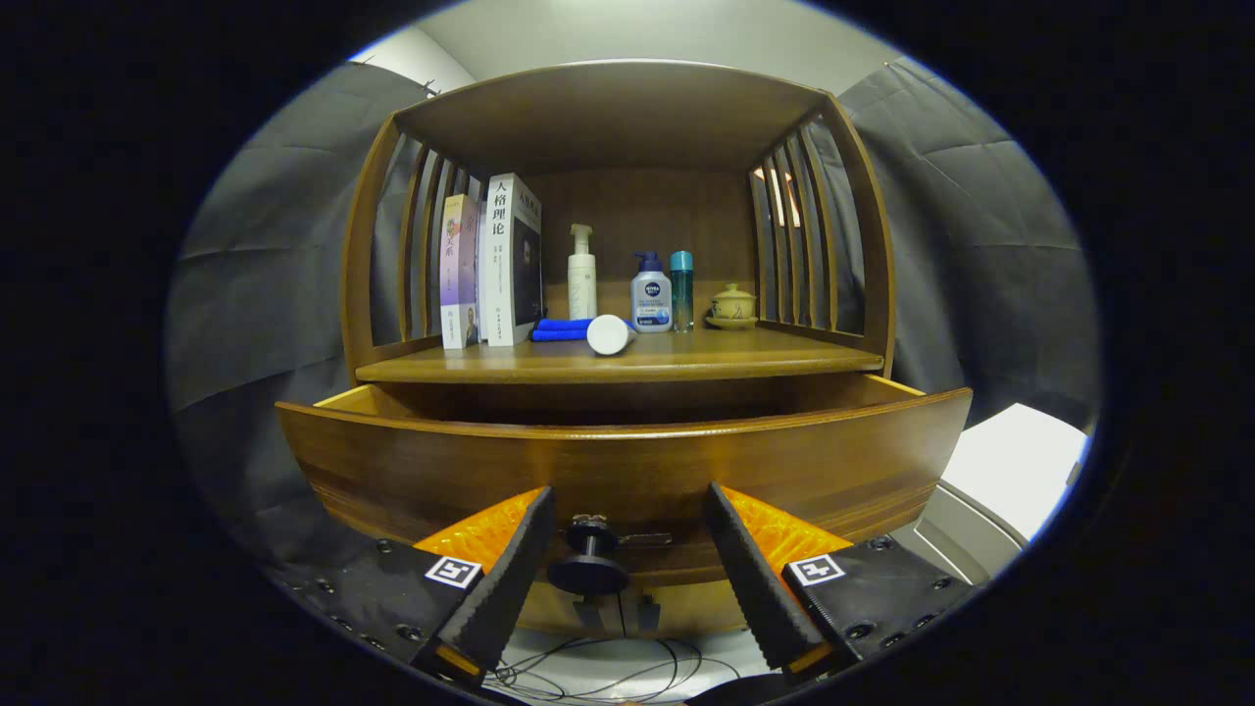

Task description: Pull open the drawer, take out the items inside it, and place them on the countertop above the cabinet.

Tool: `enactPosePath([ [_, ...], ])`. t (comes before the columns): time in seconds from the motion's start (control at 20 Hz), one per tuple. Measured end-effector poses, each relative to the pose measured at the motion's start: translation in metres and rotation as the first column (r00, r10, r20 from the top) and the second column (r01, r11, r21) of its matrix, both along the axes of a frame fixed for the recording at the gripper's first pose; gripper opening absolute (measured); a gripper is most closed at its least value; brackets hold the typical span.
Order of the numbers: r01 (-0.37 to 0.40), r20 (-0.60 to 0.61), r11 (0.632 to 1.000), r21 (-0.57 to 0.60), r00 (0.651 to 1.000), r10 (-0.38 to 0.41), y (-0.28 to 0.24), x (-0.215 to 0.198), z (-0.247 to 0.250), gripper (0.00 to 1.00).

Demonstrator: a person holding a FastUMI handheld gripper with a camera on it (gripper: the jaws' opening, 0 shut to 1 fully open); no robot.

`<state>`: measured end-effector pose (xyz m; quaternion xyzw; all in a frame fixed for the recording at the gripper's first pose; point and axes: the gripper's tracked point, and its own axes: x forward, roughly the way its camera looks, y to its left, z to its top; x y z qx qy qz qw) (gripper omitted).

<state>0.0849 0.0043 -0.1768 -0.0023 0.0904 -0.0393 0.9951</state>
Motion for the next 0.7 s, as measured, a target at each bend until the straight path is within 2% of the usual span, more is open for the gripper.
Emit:
enactPosePath([
  [0.7,0.007,-0.054,1.000,-0.025,0.999,-0.008,-0.002,0.085,-0.001,0.98],
])
